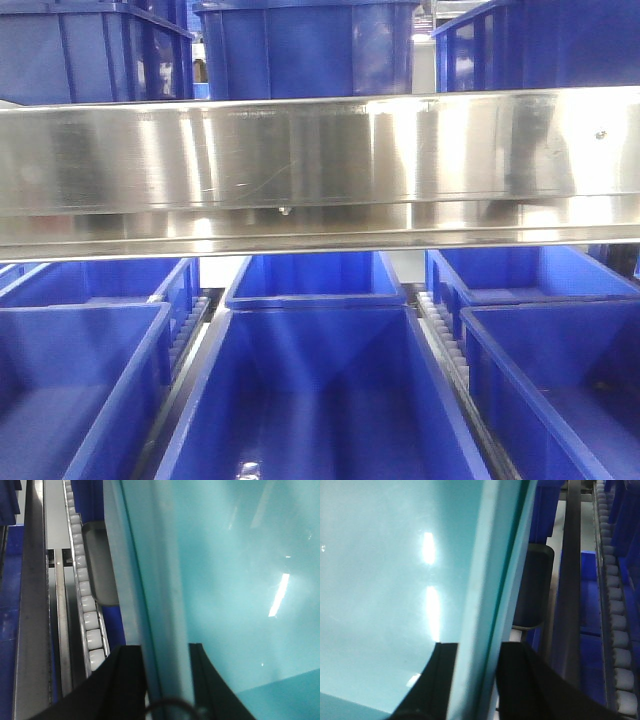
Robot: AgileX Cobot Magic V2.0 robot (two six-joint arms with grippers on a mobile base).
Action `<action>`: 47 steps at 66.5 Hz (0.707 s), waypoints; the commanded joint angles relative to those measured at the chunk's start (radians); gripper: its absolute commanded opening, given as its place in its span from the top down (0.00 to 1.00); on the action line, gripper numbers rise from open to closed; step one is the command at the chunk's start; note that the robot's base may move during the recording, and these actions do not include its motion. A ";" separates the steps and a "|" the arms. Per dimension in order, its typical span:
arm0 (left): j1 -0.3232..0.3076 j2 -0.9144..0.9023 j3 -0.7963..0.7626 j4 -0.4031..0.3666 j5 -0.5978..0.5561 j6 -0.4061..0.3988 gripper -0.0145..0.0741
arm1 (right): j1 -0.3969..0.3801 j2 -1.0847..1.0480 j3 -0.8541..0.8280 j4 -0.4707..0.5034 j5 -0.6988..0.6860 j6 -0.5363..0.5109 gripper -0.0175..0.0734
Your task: Move two blue bins to right shelf middle
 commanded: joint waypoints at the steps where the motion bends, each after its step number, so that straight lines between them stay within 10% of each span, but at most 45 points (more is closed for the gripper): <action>1: -0.003 -0.025 -0.023 -0.045 -0.075 0.018 0.96 | -0.005 -0.011 -0.013 -0.021 -0.069 -0.002 0.98; 47: -0.003 -0.025 -0.023 -0.045 -0.075 0.018 0.96 | -0.005 -0.011 -0.013 -0.021 -0.069 -0.002 0.98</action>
